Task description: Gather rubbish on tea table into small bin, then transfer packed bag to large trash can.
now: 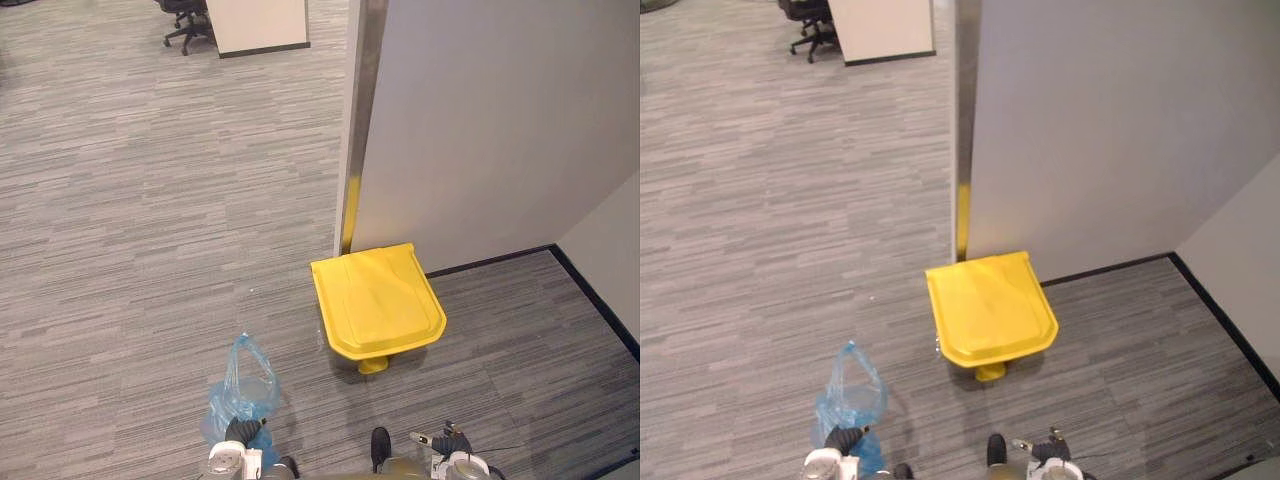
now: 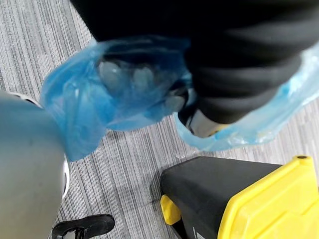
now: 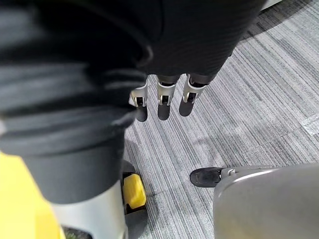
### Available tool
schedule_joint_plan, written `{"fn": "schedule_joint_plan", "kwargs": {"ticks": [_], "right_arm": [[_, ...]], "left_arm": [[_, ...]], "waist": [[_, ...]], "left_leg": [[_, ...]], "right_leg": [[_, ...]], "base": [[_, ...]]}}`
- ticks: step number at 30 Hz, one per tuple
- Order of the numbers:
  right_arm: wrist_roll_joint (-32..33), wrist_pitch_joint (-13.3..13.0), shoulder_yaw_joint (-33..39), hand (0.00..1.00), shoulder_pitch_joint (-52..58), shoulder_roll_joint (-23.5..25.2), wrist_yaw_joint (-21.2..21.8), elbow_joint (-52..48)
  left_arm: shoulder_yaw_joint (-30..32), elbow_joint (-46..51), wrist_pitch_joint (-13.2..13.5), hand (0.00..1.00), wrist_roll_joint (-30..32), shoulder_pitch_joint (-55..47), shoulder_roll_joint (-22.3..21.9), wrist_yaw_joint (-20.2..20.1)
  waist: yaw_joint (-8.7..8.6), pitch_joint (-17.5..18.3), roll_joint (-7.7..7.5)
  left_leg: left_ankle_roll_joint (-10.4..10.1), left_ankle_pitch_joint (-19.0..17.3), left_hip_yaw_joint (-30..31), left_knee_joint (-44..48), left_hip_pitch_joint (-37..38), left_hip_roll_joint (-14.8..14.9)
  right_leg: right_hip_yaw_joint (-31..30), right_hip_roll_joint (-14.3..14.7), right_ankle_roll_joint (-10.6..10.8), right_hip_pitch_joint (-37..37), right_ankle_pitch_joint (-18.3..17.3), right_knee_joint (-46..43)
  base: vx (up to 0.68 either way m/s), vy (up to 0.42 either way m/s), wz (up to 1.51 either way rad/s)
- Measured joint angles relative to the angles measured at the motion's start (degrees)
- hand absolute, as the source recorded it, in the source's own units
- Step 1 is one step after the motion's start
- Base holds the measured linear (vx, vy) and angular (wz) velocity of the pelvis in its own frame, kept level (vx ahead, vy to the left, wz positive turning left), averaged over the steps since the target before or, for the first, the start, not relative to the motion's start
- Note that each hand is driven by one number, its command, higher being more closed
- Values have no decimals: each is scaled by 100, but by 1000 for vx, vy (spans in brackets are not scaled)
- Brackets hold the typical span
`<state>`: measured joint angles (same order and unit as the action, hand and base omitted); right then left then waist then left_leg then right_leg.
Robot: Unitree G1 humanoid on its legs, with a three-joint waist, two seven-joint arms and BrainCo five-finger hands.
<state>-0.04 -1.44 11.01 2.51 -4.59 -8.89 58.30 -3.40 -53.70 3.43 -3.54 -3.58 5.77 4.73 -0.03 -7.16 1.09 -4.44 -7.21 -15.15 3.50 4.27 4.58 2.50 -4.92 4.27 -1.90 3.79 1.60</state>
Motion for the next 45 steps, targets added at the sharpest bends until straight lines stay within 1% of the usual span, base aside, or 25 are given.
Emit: {"fn": "schedule_joint_plan", "kwargs": {"ticks": [1, 5, 6, 7, 8, 9, 10, 11, 13, 14, 17, 19, 20, 21, 25, 26, 30, 32, 35, 37, 40, 41, 42, 43, 45], "right_arm": [[0, 1, 0, 0, -3, 0, 0, 0], [-1, 12, -7, 0, -42, 6, 5, -9], [-2, 11, -12, 0, -64, 8, 7, -7], [-2, 17, -13, 0, -118, 21, 10, -1], [6, 3, 55, 0, -220, 29, 31, -46], [-5, 6, 60, 0, -298, 10, 28, -95], [-2, 12, 53, 0, -322, 1, 36, -125], [-8, 32, 13, 0, -327, 12, 31, -121], [-46, 61, -40, 0, -310, 56, 16, -128], [-68, 69, -37, 0, -323, 50, 4, -144], [-237, 98, -32, 0, -422, -12, -10, -324], [-238, 100, -21, 0, -401, -4, -10, -366], [-238, 100, -21, 0, -389, -2, -10, -383], [-240, 96, -12, 0, -280, -2, -8, -544], [-263, 131, 8, 0, -230, 17, 9, -659], [-358, 131, -93, 0, -282, 13, 47, -795], [-444, 93, -293, 0, -318, 29, 89, -822], [-447, 142, -723, 0, -507, 18, 98, -816], [-455, 162, -1545, 0, -1101, -11, 106, -1206], [-441, 14, -1771, 0, -1847, -8, 96, -1475], [-392, -43, -1816, 0, -2720, -129, 73, -1478], [-352, -79, -1819, 0, -3032, -318, 30, -1472], [-325, -81, -1820, 0, -3212, -485, 0, -1464], [-272, -77, -1813, 0, -3449, -752, -42, -1436], [-205, -34, -1806, 0, -3840, -1111, -85, -1212]], "left_arm": [[0, 0, 1, 100, 0, 8, 5, 0], [0, 58, 12, 100, -1, 98, 44, -1], [2, 67, 12, 100, -1, 103, 51, -1], [12, 68, 9, 100, -1, 148, 67, -1], [18, 65, 8, 100, -2, 186, 71, 0], [17, 61, 3, 100, -1, 185, 48, 2], [12, 63, 3, 100, -2, 211, 55, 5], [16, 62, 8, 100, -2, 218, 106, 7], [25, 70, 14, 100, -5, 208, 149, 6], [82, 58, 11, 100, -8, 237, 119, 13], [131, 71, 85, 100, -3, 515, -163, -1], [131, 82, 99, 100, 1, 639, -203, -9], [133, 107, 108, 100, 2, 654, -202, -12], [136, 137, 118, 100, 2, 690, -204, -28], [180, 133, 88, 100, 98, 701, -185, -33], [188, 158, 90, 100, 119, 727, -205, -37], [170, 344, 92, 100, 119, 704, -214, -43], [168, 399, 106, 100, 119, 758, -209, -46], [159, 810, 166, 100, 98, 846, -182, -33], [120, 978, 241, 100, -46, 925, -129, 5], [-69, 1308, 254, 100, -239, 876, 74, 12], [-113, 1572, 290, 100, -326, 886, 162, 11], [-119, 1746, 346, 100, -354, 915, 198, 12], [-169, 1938, 399, 100, -424, 997, 252, 11], [-279, 2079, 478, 100, -566, 1082, 388, 0]], "waist": [[-1, -5, -3], [-16, -111, -109], [-14, -148, -147], [-18, -211, -209], [-43, -394, -186], [-69, -457, -157], [-71, -534, -187], [-39, -572, -244], [7, -682, -436], [-10, -719, -453], [-5, -854, -186], [0, -859, -182], [0, -862, -191], [7, -863, -194], [33, -829, -190], [64, -778, -141], [117, -628, -80], [155, -596, -60], [260, -593, -66], [380, -603, -80], [464, -644, -55], [494, -693, -42], [489, -764, -22], [484, -868, -10], [503, -1021, -91]], "left_leg": [[14, -10, 0, 21, 3, -2], [65, -424, -40, 483, 151, -20], [78, -530, -49, 505, 218, -47], [176, -634, -37, 510, 309, -64], [234, -718, -32, 554, 383, -61], [271, -782, -47, 636, 392, -22], [285, -898, -84, 807, 400, 53], [265, -1012, -161, 976, 418, 97], [52, -1255, -321, 1400, 496, 69], [-44, -1503, -316, 1755, 482, 105], [-109, -1556, -318, 1665, 480, 222], [-102, -1561, -274, 1553, 546, 250], [-89, -1592, -250, 1526, 594, 280], [-162, -1698, -148, 1569, 682, 363], [-232, -1761, 64, 1543, 624, 493], [-383, -1652, 213, 1386, 444, 566], [-425, -1300, 386, 1288, 378, 489], [-446, -1056, 540, 1172, 259, 388], [-439, -1005, 719, 1480, -343, 458], [-433, -1002, 768, 1671, -748, 501], [-418, -1002, 807, 1699, -941, 568], [-366, -1036, 831, 1694, -1037, 612], [-255, -1099, 862, 1671, -1096, 640], [-81, -1228, 971, 1645, -1208, 662], [-116, -1211, 1044, 1667, -1336, 645]], "right_leg": [[-4, -6, 4, -15, -44, -59], [-141, -105, 13, -445, -942, -1697], [-149, -148, 50, -525, -1078, -1986], [-132, -261, 143, -654, -1145, -2341], [20, -303, 298, -1121, -1240, -3138], [72, -321, 263, -1333, -1330, -3197], [233, -294, 211, -1510, -1244, -2883], [381, -279, 207, -1608, -855, -2169], [661, -304, 198, -1554, -510, -1184], [652, -290, 221, -1550, -263, -1112], [741, -137, 168, -1603, -170, -1140], [760, -106, 113, -1605, -59, -1206], [744, -87, 84, -1605, -41, -1324], [735, -58, -47, -1663, -130, -1729], [863, -53, -83, -1842, -461, -2141], [996, -31, -133, -2130, -680, -2408], [1097, -197, -149, -2201, -824, -2575], [1054, -324, -142, -2209, -825, -2525], [1297, -395, -175, -2321, -665, -2243], [1373, -390, -138, -2506, -529, -2124], [1486, -386, -111, -2596, -488, -2105], [1490, -338, 50, -2622, -525, -2040], [1415, -257, 114, -2621, -494, -1954], [1296, -151, 189, -2624, -419, -1812], [1183, -82, 168, -2623, -240, -1590]], "base": [[114, 7, -10], [22, 28, -8], [-30, 24, -16], [-37, 35, -18], [-59, 22, -16], [-55, 18, -15], [-9, 9, -10], [51, -5, -14], [132, -90, -19], [191, -143, -27], [212, -102, -12], [124, -101, 11], [103, -129, 25], [61, -103, 20], [91, -95, 25], [178, -49, 34], [135, -24, 22], [59, -29, 43], [-66, -64, 58], [-91, -105, 30], [-102, -135, 26], [-99, -134, 37], [-113, -134, 51], [-124, -113, 42], [-140, -79, 16]]}}
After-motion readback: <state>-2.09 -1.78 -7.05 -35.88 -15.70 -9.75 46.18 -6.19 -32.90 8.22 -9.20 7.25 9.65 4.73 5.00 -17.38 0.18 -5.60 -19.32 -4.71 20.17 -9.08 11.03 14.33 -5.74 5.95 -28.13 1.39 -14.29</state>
